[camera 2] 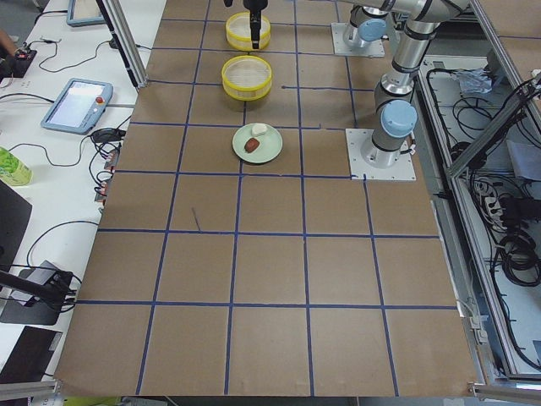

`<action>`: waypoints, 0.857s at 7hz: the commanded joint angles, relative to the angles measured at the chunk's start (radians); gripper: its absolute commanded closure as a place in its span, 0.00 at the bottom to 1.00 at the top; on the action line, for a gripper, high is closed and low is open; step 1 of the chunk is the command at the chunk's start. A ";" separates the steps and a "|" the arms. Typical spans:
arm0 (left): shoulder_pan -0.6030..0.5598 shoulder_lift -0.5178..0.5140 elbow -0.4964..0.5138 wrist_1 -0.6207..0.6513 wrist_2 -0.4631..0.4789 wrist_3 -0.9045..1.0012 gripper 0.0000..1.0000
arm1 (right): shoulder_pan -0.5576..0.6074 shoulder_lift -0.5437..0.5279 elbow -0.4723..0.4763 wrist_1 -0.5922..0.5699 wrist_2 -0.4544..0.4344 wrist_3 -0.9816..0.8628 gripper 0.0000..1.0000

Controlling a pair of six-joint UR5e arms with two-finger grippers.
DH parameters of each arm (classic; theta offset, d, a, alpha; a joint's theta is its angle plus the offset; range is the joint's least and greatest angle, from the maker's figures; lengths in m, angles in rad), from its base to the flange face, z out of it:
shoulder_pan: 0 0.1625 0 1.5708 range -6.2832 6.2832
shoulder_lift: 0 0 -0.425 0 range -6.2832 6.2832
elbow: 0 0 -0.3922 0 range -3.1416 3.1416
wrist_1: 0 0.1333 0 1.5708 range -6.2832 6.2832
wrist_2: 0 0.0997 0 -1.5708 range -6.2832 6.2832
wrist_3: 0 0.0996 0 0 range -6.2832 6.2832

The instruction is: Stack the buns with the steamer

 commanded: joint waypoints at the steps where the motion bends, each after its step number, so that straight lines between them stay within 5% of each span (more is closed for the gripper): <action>1: -0.001 0.001 -0.002 0.000 0.006 0.000 0.00 | 0.000 0.000 0.002 -0.002 0.002 0.001 0.00; 4: 0.000 0.007 -0.016 -0.001 0.005 0.012 0.00 | -0.034 0.012 -0.002 -0.028 -0.012 -0.080 0.00; 6: 0.104 -0.057 -0.176 0.078 0.011 0.107 0.00 | -0.145 0.078 0.009 -0.077 -0.006 -0.157 0.00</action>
